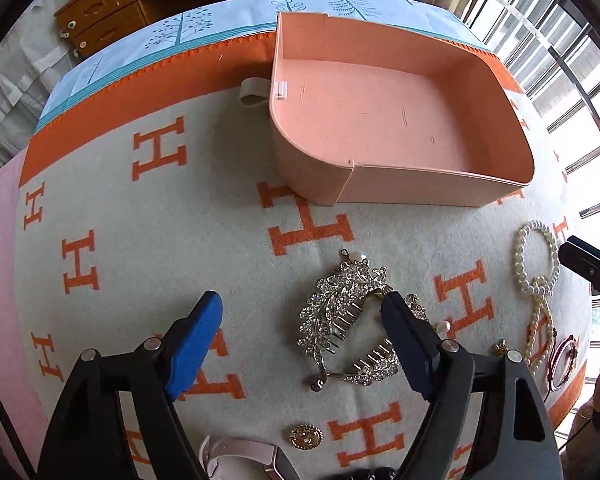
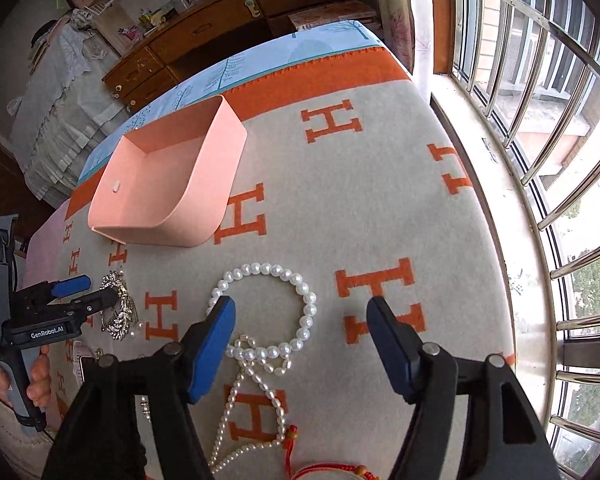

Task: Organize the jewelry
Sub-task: 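Grasp the rhinestone hair comb with the left tool while the right tool grasps the pearl bracelet, then lower the comb into the pink box with the left tool while the right tool drops the pearls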

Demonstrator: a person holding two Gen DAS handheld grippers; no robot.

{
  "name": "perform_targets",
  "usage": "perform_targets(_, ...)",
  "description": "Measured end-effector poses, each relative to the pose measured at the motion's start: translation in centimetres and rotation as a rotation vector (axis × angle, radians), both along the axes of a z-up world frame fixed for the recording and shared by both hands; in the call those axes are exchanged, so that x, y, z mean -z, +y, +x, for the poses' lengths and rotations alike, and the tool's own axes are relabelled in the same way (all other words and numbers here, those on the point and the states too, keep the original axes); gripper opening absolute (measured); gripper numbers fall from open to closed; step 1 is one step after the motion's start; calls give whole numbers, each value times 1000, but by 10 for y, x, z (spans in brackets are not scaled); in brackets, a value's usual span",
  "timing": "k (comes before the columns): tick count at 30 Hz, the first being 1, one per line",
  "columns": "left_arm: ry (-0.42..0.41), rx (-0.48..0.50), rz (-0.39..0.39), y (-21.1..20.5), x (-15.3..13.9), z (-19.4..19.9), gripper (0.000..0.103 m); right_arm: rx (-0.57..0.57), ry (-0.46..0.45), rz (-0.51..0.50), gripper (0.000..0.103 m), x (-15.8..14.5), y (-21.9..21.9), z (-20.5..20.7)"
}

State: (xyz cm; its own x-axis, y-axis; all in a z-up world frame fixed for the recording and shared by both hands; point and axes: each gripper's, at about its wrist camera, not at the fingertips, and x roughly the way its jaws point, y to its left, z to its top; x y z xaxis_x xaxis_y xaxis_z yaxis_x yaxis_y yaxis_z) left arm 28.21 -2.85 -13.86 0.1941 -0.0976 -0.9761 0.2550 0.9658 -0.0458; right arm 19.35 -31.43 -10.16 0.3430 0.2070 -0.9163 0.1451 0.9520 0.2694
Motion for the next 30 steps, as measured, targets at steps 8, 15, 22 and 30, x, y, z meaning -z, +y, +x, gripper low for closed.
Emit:
perform_targets(8,51,17,-33,-4,1,2,48,-48,5,-95,48,7,15,5)
perform_targets(15,32,13,-12,-7,2,-4,27,-78,-8,-151,11,8,20,8)
perform_targets(22,8,-40,-27,3,-10,-7,25,-82,-15,-123,7,6,22,7)
perform_targets(30,-98,-58,-40,16,-68,-16,24,-107,-140,-116,7,-47,38,3)
